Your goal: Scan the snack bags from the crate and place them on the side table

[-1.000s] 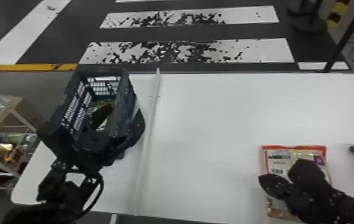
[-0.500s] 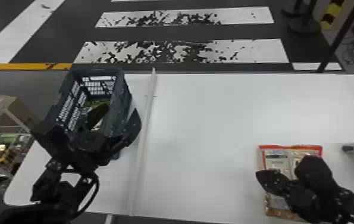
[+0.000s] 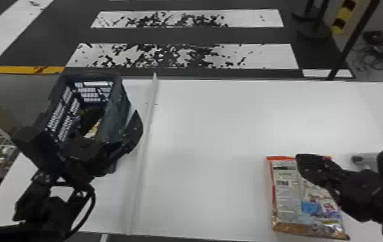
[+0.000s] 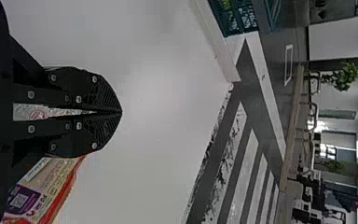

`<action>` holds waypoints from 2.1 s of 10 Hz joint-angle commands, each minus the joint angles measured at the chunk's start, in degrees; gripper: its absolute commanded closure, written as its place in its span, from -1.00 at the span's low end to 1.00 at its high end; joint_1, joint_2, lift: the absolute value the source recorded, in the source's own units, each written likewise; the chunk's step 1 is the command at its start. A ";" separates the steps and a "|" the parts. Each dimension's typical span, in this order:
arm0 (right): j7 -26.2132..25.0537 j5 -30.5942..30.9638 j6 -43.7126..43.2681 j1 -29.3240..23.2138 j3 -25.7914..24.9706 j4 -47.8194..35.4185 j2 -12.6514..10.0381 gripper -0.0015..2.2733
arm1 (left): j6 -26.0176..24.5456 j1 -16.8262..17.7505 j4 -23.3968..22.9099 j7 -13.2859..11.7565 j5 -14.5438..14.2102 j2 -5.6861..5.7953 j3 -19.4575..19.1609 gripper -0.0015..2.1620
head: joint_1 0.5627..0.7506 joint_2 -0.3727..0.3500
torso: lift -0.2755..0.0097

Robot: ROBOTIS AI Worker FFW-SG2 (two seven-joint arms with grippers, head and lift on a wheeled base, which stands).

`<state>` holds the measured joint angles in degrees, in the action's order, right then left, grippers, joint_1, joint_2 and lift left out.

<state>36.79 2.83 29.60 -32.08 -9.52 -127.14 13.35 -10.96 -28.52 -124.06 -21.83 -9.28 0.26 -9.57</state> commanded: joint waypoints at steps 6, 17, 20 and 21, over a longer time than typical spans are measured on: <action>-0.14 -6.52 -1.51 1.40 -18.69 11.65 -1.57 -0.92 | -5.00 -1.71 -3.47 10.05 8.92 -0.41 8.43 -0.96 | 0.41 -0.61 | 0.27; 0.83 -4.15 2.36 15.99 -13.95 33.89 8.01 -0.55 | -4.12 -2.41 -2.06 10.23 9.80 -0.41 9.57 -0.96 | 0.41 -0.94 | 0.27; 1.01 -3.09 7.63 17.40 -12.98 35.12 9.68 0.59 | -4.29 -2.68 -2.15 9.96 9.80 -0.41 9.75 -0.96 | 0.41 -0.94 | 0.27; 1.01 -3.27 7.63 17.40 -12.98 34.94 9.68 0.88 | -4.47 -2.68 -2.15 9.96 10.68 -0.41 10.10 -0.96 | 0.41 -0.94 | 0.27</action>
<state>37.79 -0.35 37.11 -14.74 -22.52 -92.16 23.01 -15.32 -31.18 -126.21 -11.87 0.90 0.26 0.32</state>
